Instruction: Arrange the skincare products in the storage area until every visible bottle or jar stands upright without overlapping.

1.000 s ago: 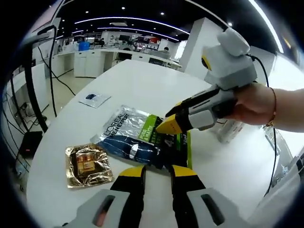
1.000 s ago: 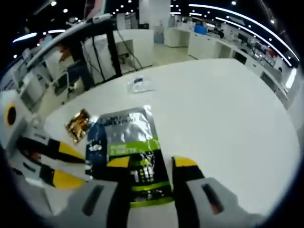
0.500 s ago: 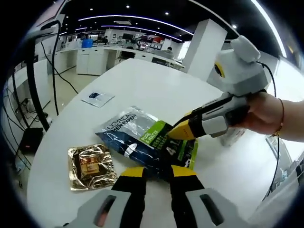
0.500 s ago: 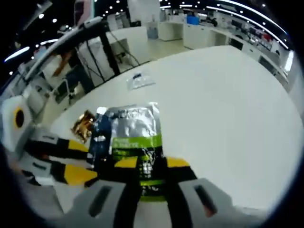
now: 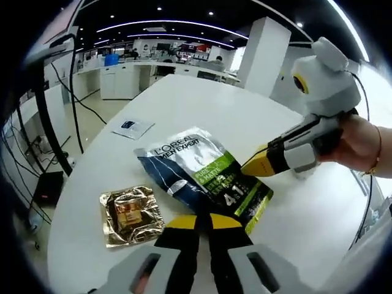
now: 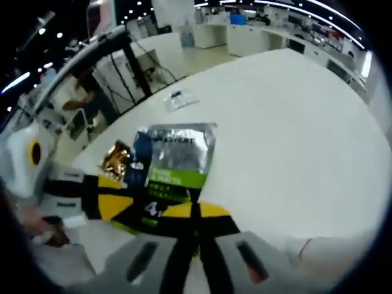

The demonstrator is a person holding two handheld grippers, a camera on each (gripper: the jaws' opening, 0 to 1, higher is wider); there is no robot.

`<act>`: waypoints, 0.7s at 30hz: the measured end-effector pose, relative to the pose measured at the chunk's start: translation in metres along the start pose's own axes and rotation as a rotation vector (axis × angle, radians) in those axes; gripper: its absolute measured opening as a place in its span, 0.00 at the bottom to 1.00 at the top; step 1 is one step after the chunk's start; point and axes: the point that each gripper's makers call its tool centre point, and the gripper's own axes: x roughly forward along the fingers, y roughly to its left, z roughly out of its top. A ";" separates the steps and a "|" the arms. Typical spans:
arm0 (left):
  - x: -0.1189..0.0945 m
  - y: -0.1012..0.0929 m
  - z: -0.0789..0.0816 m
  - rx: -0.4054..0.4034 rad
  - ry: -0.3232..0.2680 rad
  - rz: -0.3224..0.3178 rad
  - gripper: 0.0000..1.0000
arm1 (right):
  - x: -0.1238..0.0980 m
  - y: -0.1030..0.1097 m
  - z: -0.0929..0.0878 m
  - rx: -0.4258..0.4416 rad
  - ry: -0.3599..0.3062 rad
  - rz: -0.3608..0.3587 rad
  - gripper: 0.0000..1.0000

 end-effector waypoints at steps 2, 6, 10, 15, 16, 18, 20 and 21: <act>0.000 0.002 0.000 0.006 0.001 0.006 0.03 | -0.004 0.003 0.002 -0.038 -0.018 -0.010 0.00; -0.001 0.007 -0.001 -0.003 0.022 0.019 0.02 | -0.015 0.011 0.003 -0.012 -0.058 0.006 0.00; -0.006 0.004 0.000 -0.027 0.015 0.001 0.01 | -0.026 0.015 0.010 -0.024 -0.143 0.004 0.00; -0.005 0.000 0.003 -0.005 0.023 -0.008 0.01 | -0.037 0.018 0.009 0.009 -0.187 0.029 0.00; -0.005 -0.001 0.003 -0.008 0.023 -0.015 0.01 | -0.039 0.018 0.009 0.009 -0.194 0.029 0.00; -0.005 -0.003 0.005 -0.009 0.019 -0.027 0.01 | -0.044 0.018 0.012 0.018 -0.233 0.028 0.00; -0.006 -0.006 0.007 -0.001 0.014 -0.033 0.01 | -0.050 0.018 0.013 0.016 -0.258 0.032 0.00; -0.006 -0.007 0.009 0.009 0.008 -0.035 0.01 | -0.052 0.018 0.014 0.015 -0.268 0.033 0.00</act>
